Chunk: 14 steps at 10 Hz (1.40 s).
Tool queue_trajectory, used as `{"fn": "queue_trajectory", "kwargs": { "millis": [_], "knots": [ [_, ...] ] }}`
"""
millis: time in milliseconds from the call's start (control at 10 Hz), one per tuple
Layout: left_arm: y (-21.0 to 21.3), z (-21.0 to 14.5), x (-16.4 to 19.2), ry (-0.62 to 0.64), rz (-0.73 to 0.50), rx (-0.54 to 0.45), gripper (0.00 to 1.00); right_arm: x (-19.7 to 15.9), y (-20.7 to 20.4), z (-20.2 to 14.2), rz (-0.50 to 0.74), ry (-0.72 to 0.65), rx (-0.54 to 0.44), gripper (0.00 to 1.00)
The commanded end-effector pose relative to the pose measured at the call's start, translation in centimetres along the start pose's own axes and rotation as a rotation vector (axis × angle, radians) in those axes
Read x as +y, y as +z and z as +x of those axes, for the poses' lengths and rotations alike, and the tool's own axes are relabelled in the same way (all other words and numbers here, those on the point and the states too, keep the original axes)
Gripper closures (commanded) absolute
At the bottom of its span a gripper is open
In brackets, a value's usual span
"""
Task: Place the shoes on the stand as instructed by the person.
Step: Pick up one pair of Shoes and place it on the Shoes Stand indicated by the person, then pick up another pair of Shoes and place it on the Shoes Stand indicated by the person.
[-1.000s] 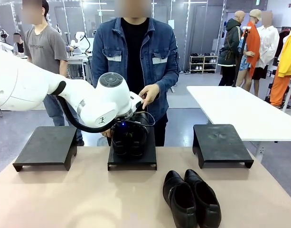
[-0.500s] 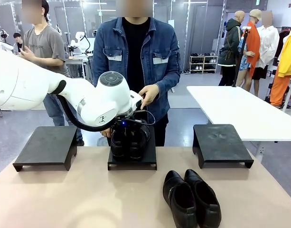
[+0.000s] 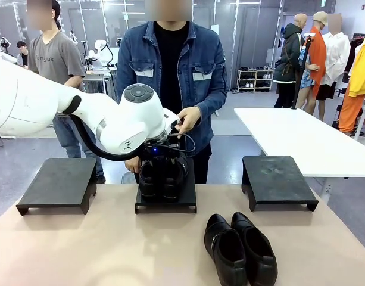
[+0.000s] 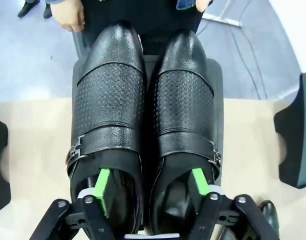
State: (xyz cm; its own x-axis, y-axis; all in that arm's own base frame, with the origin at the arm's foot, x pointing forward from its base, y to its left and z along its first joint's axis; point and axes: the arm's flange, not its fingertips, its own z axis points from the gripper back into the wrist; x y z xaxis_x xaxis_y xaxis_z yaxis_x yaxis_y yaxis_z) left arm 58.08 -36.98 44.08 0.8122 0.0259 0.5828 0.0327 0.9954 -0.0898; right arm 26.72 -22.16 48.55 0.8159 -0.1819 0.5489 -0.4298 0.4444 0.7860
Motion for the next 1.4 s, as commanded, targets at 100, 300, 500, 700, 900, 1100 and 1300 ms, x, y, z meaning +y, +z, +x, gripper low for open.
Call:
{"fn": "queue_trajectory", "kwargs": {
  "millis": [100, 300, 500, 700, 900, 1100, 1300],
  "knots": [
    [0.93, -0.47, 0.24, 0.020, 0.025, 0.016, 0.00, 0.07, 0.06, 0.13, 0.011, 0.019, -0.009, 0.00],
    [0.12, 0.06, 0.07, 0.003, 0.004, 0.001, 0.00, 0.07, 0.06, 0.13, 0.011, 0.019, -0.009, 0.00],
    [0.12, 0.06, 0.07, 0.003, 0.004, 0.001, 0.00, 0.07, 0.06, 0.13, 0.011, 0.019, -0.009, 0.00],
    [0.12, 0.06, 0.07, 0.003, 0.004, 0.001, 0.00, 0.07, 0.06, 0.13, 0.011, 0.019, -0.009, 0.00],
    [0.12, 0.06, 0.07, 0.003, 0.004, 0.001, 0.00, 0.07, 0.06, 0.13, 0.011, 0.019, -0.009, 0.00],
    [0.12, 0.06, 0.07, 0.003, 0.004, 0.001, 0.00, 0.07, 0.06, 0.13, 0.011, 0.019, -0.009, 0.00],
    [0.12, 0.06, 0.07, 0.003, 0.004, 0.001, 0.00, 0.07, 0.06, 0.13, 0.011, 0.019, -0.009, 0.00]
  ]
}}
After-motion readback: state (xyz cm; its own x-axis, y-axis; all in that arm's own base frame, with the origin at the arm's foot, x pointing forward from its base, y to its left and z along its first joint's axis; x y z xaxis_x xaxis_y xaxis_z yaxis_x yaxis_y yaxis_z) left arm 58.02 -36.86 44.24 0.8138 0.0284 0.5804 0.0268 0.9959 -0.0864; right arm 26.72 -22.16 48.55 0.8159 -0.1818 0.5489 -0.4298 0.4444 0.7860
